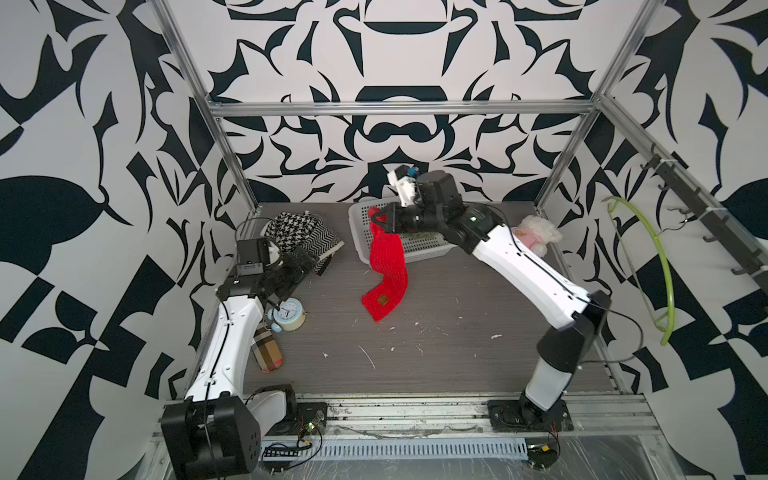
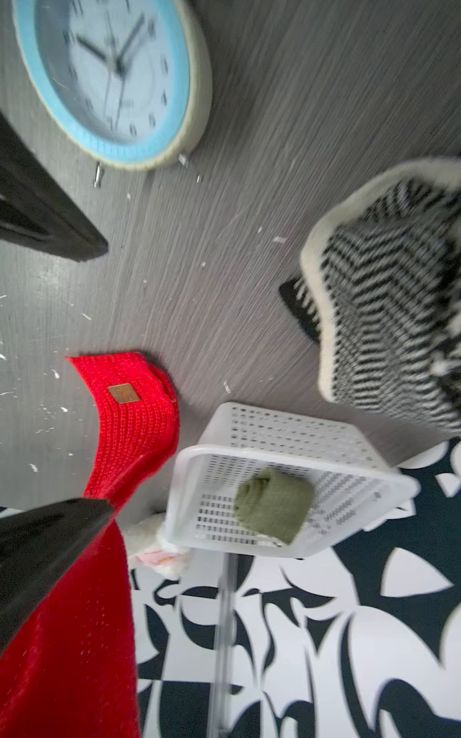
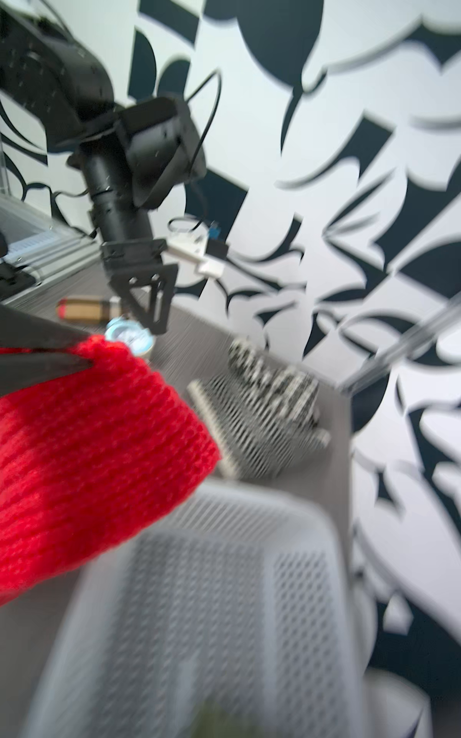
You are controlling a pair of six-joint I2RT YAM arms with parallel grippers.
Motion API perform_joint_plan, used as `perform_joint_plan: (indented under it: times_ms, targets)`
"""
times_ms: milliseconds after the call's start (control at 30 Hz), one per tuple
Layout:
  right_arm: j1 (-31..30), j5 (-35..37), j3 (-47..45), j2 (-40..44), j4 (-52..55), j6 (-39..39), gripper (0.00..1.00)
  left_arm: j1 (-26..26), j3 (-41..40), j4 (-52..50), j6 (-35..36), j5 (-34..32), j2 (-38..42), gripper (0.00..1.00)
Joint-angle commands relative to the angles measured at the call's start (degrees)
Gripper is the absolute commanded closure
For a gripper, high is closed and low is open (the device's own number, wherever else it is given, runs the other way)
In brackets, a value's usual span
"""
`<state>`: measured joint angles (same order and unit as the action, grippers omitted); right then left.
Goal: Roll up the scarf and place it into the basket
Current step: Flatten out the scarf at the center of the board.
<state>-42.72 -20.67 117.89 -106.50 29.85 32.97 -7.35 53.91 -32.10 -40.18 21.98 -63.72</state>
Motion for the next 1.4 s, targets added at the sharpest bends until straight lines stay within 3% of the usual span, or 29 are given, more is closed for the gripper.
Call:
perform_joint_plan:
  times_ms: [0, 200, 567, 667, 800, 900, 1100, 1233, 1367]
  targets:
    - [-2.36, -5.76, 10.53, -4.23, 1.14, -1.34, 1.00, -2.37, -1.24, -3.88, 2.51, 4.04, 2.20, 0.01]
    - [-4.73, -9.62, 17.80, -6.93, -3.93, 0.67, 1.00, -2.49, -2.63, -2.36, 2.32, 5.81, 1.56, 0.01]
    - [-0.58, -5.19, -2.00, 11.52, -5.84, -1.53, 1.00, -2.40, -3.19, -0.84, 1.78, 6.86, -0.08, 0.01]
    - [4.53, -2.90, -13.35, 20.10, -5.55, -0.37, 1.00, -2.08, -3.18, -0.75, 1.78, 6.61, 0.22, 0.01]
    - [16.28, -2.80, -28.82, 30.38, -6.64, 4.99, 1.00, -0.40, -2.52, -0.81, 1.86, 6.29, -0.46, 0.01]
    - [23.81, -1.10, -37.25, 34.63, -1.59, 4.78, 1.00, 2.39, -2.25, -0.86, 1.36, 4.83, -0.51, 0.01]
    - [35.80, 12.65, -58.21, 41.01, 6.86, 3.94, 1.00, 10.30, -1.20, -0.69, 0.80, 1.66, -1.84, 0.01]
    - [37.15, 19.24, -63.55, 44.33, 9.99, 1.07, 1.00, 15.12, -1.09, -0.29, 0.49, 0.77, -3.52, 0.01]
    - [37.10, 16.63, -63.49, 45.01, 10.18, -2.18, 1.00, 16.72, -1.64, 0.38, 0.13, 1.17, -4.69, 0.01]
